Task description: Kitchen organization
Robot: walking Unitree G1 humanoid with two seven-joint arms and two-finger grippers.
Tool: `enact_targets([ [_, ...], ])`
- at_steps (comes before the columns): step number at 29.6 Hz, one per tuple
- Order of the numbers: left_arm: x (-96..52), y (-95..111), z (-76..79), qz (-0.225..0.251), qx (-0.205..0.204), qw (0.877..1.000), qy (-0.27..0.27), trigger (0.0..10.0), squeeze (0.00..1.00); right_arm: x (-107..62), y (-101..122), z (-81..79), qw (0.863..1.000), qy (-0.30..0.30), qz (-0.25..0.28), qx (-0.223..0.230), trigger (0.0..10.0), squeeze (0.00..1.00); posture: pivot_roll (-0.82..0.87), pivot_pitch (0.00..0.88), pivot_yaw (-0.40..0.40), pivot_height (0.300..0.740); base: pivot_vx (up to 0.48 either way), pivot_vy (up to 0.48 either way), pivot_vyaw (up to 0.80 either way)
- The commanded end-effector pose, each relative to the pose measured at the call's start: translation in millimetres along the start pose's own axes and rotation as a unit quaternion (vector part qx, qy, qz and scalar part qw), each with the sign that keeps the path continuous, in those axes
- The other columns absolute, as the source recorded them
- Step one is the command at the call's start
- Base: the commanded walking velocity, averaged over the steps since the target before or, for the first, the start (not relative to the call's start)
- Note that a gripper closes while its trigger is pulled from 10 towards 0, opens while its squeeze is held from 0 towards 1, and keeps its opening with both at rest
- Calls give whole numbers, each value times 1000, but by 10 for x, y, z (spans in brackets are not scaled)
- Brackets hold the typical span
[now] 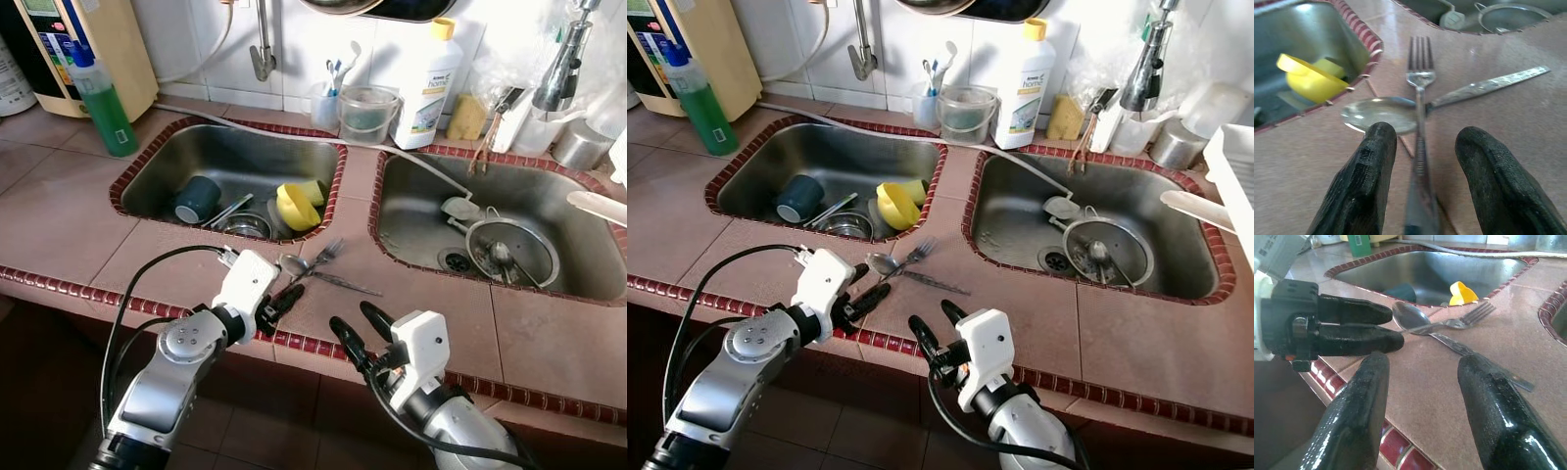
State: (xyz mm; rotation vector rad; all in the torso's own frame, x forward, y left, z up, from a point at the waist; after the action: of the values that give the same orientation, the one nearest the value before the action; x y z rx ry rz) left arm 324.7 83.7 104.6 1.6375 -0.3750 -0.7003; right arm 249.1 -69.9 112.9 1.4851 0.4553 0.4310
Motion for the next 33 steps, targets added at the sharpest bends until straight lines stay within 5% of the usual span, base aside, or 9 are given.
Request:
enact_targets([
  [1, -6, -40, 52, -10, 3, 1000, -10, 10000, 0, -21, 33, -16, 1000, 2, 2, 2, 10000, 0, -149, 137, 17, 740, 0, 0, 0],
  [29, 15, -249, -95, -59, -59, 996, 39, 9922, 0, -58, 30, -30, 1000, -5, -4, 8, 10000, 0, -160, 138, 23, 740, 0, 0, 0],
  [31, 6, -317, -108, -79, -42, 995, 42, 1882, 0, -57, 35, -25, 1000, -7, -2, 8, 10000, 0, -162, 133, 25, 740, 0, 0, 0],
  [33, 4, -325, -109, -81, -36, 995, 42, 0, 0, -59, 37, -23, 1000, -7, -2, 8, 10000, 0, -162, 133, 25, 740, 0, 0, 0],
])
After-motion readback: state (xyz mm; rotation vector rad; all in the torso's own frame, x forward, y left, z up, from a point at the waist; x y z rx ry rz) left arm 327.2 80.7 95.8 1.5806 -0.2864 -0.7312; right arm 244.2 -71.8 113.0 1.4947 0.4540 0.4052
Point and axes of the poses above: a point about 5 cm out from each wrist's last joint towards the gripper, its own x axis pointing out of the wrist towards the gripper, its own y axis along the axis of the wrist's last joint, z = x × y, the point moved 5 cm from there along x, pointing out of the wrist towards the gripper, and after that the axes turned 6 degrees about -x, right-handed, at the moved point
